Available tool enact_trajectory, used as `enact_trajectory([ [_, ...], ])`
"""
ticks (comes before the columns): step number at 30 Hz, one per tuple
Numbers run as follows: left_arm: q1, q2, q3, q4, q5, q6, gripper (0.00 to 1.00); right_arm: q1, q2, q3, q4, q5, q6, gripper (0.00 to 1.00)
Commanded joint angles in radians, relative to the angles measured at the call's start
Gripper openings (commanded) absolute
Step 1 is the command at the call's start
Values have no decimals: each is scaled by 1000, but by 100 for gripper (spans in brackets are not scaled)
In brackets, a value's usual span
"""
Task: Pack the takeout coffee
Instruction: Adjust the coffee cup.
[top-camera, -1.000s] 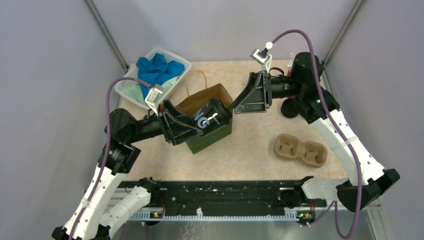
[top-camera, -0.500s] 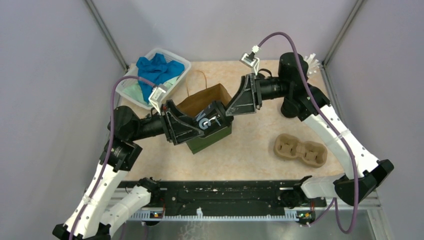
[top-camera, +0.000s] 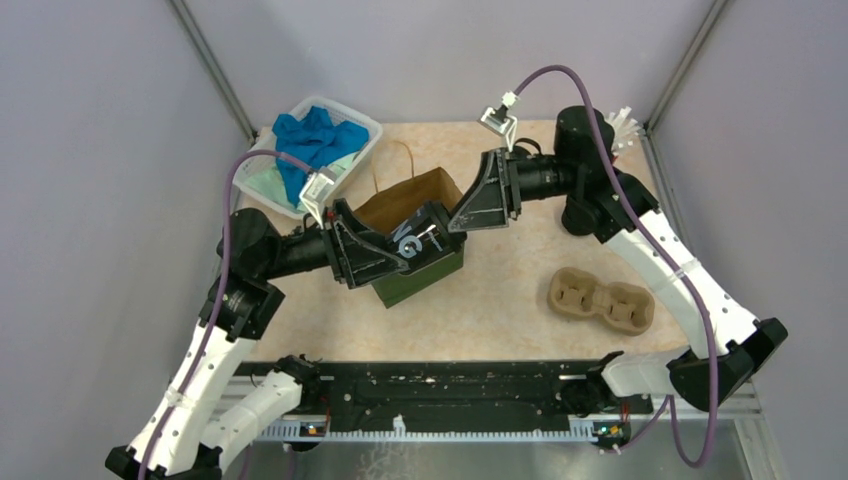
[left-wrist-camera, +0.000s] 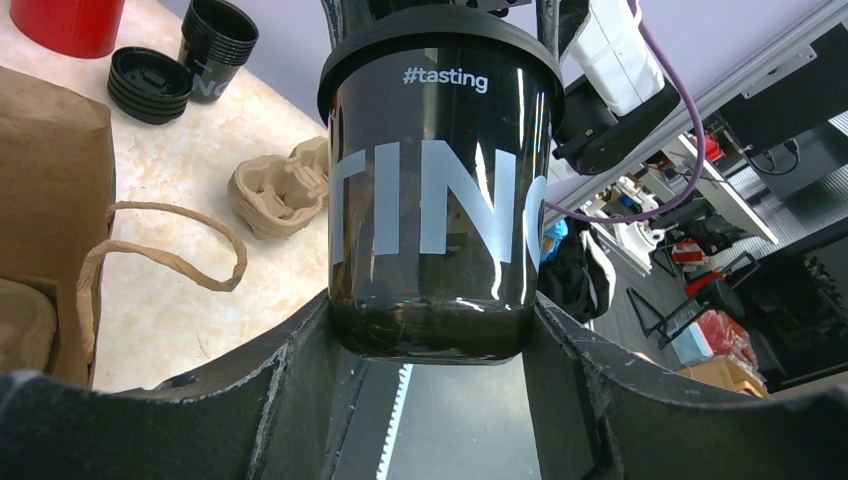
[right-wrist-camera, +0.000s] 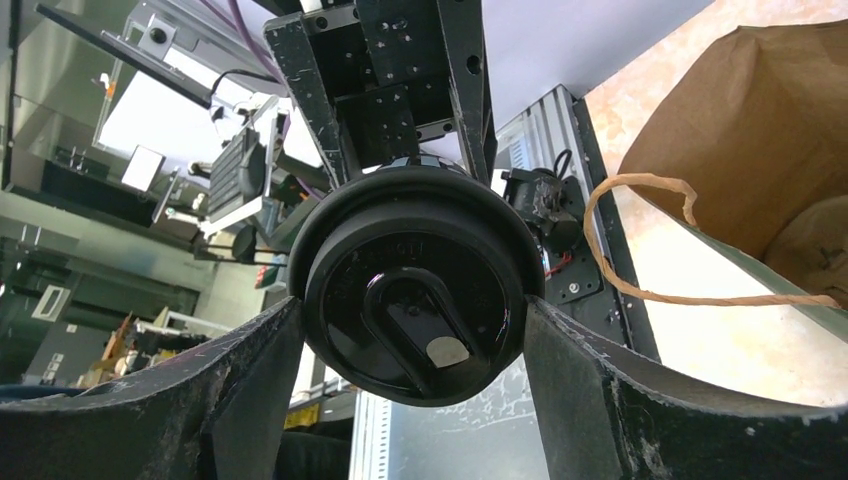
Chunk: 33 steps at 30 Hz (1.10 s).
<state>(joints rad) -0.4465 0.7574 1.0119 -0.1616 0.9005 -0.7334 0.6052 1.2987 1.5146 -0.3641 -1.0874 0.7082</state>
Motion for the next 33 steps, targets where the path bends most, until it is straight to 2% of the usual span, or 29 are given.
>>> enact_trajectory([
  [1, -2, 24, 40, 25, 9, 25, 42, 49, 15, 18, -10, 3, -40, 78],
  [10, -2, 39, 63, -10, -3, 50, 39, 85, 32, 17, -19, 13, -57, 79],
  [19, -1, 18, 64, -42, -51, 66, 40, 90, 23, -10, -5, 51, -37, 57],
  [23, -2, 0, 64, -67, -78, 77, 48, 89, 1, -43, 53, 66, -1, 56],
  [27, -3, -16, 76, -114, -124, 91, 62, 87, -16, -54, 46, 98, 0, 55],
  [30, -3, -29, 94, -167, -180, 90, 83, 83, -32, -65, 29, 152, 1, 53],
  [33, -3, -44, 134, -298, -305, 73, 92, 70, -56, -87, 19, 220, 8, 51],
])
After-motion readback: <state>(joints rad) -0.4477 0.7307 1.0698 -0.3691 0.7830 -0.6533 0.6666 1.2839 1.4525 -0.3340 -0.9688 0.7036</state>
